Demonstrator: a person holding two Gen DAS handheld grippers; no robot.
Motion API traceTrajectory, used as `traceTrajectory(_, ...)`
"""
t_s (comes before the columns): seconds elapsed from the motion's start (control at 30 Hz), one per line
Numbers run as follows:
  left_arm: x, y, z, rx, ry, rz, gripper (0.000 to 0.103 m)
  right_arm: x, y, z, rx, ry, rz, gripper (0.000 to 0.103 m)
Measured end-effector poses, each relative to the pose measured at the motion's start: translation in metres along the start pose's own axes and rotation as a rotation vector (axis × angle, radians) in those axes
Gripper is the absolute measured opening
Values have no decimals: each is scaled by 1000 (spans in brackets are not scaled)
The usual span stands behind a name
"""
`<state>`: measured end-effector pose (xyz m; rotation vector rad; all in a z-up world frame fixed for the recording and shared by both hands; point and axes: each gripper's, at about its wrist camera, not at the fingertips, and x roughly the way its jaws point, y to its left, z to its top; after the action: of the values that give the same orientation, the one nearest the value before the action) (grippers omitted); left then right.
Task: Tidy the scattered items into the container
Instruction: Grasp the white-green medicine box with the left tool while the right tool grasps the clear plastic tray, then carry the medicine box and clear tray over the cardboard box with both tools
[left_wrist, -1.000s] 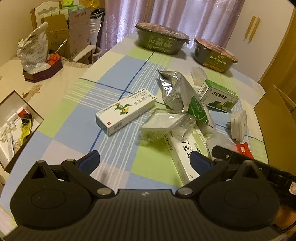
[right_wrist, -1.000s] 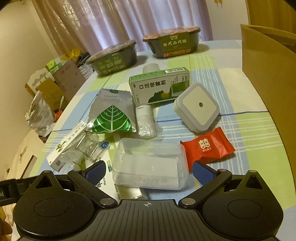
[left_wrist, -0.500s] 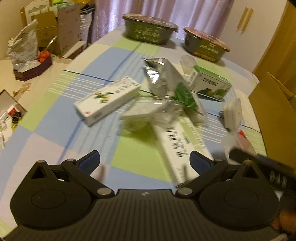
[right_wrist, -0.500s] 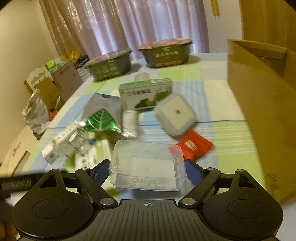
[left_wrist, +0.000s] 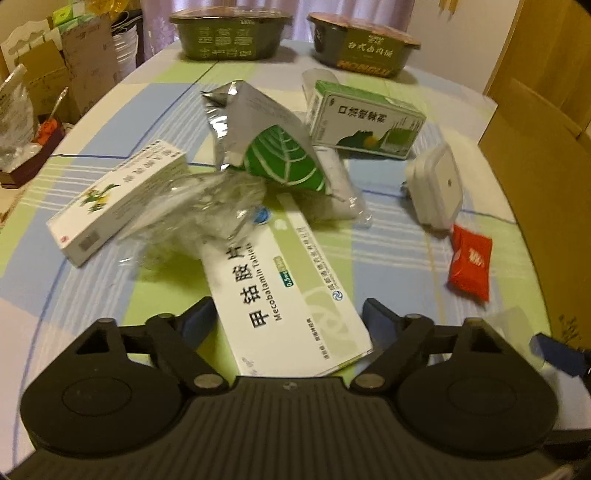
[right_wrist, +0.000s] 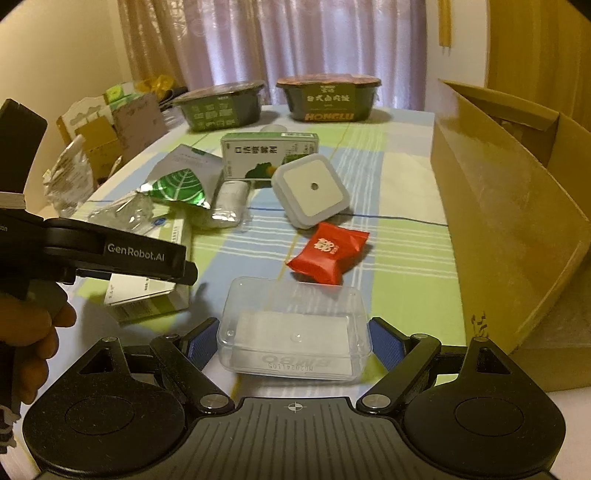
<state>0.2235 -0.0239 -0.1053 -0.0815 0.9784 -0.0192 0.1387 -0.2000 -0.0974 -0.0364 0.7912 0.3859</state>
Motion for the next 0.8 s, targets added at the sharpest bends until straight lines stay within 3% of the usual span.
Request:
traceTrajectory(0.1, -15, 9, -9, 47, 23, 26, 69, -2, 2, -4, -29, -2, 10, 88)
traceTrajectory(0.23, -30, 27, -22, 90, 77, 31, 68, -3, 5, -7, -34, 1, 2, 88)
traceTrajectory(0.37, -32, 27, -15, 112, 43, 51, 82, 0, 9, -4, -45, -2, -16, 88)
traceTrajectory(0.57, -11, 16, 1, 189, 71, 61, 82, 7, 10, -6, -74, 3, -37, 88)
traceTrajectory(0.73, -8, 17, -5, 197, 64, 43, 68, 13, 7, -5, -71, 7, -64, 88)
traceTrajectory(0.8, -12, 17, -8, 197, 72, 30, 67, 14, 7, -4, -70, 7, -71, 102)
